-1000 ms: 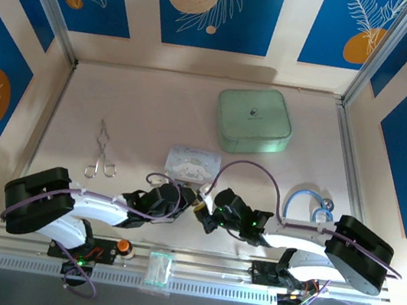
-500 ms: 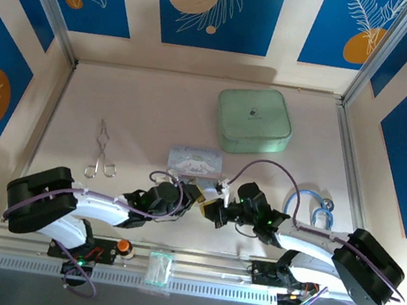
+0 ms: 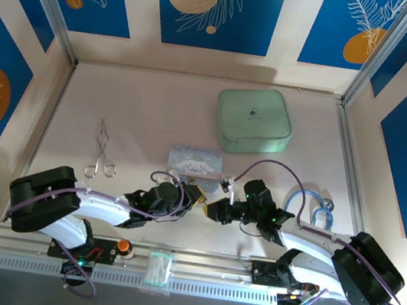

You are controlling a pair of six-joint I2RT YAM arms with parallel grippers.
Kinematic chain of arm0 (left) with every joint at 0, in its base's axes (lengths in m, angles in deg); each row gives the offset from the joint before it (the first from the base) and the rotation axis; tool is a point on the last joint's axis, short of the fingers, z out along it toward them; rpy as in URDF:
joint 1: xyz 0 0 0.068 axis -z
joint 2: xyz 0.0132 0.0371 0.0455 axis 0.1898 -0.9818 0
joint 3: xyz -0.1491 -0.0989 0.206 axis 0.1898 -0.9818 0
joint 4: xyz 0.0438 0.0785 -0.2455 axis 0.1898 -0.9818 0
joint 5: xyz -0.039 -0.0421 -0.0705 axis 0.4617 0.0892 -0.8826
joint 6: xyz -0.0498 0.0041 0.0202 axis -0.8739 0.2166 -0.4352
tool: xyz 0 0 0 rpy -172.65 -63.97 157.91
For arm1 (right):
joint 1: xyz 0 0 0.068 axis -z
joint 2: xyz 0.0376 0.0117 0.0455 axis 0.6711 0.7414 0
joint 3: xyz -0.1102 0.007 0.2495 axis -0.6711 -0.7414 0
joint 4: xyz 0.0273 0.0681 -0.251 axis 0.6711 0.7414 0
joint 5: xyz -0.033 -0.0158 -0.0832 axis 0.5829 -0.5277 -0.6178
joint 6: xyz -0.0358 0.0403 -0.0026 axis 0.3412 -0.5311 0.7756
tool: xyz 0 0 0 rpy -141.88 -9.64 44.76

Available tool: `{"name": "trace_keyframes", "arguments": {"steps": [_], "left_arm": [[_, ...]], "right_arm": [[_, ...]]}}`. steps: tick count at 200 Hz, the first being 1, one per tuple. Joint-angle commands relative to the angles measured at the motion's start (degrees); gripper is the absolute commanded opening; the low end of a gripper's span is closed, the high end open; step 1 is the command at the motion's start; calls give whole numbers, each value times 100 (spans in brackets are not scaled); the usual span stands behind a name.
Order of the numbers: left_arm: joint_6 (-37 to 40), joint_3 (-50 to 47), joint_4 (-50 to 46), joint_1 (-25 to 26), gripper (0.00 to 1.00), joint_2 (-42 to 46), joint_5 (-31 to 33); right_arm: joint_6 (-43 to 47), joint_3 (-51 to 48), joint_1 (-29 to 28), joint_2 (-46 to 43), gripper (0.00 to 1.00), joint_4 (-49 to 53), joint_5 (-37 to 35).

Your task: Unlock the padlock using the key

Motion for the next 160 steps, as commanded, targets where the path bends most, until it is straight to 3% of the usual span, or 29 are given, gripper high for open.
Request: {"name": "trace_keyframes", "arguments": {"steps": [1, 61, 143, 160], "left_arm": [[9, -65, 163, 29, 0, 0, -157], [18, -62, 56, 39, 0, 0, -157], [-9, -127, -44, 40, 0, 120, -74], [-9, -128, -47, 43, 0, 107, -69]], "right_arm": [[-195, -31, 142, 18, 26, 148, -262], [-553, 2, 201, 44, 47, -40, -193], [-613, -108, 450, 9, 48, 203, -297], [-747, -130, 458, -47, 55, 157, -339]]}}
